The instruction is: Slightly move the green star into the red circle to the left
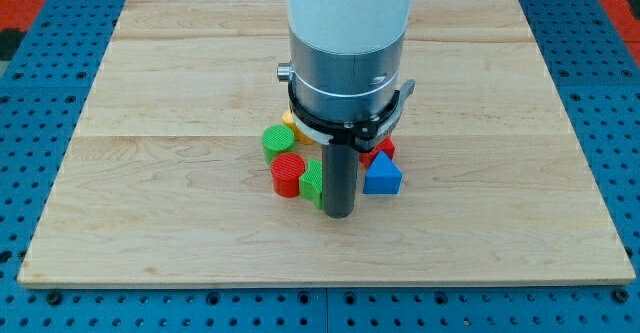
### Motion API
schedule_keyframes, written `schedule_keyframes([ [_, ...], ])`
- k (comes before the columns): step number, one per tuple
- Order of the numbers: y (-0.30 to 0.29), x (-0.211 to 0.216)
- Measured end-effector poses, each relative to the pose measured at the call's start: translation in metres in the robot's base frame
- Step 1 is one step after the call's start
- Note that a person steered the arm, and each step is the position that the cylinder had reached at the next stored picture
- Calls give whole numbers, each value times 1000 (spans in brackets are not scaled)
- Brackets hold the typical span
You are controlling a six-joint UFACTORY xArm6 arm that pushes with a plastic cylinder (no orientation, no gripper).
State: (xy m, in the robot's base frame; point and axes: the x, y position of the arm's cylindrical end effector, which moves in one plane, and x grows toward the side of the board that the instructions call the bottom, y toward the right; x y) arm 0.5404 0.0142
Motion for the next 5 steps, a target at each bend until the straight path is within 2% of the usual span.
schedule_keyframes([
  [2,7,0],
  [5,22,-22],
])
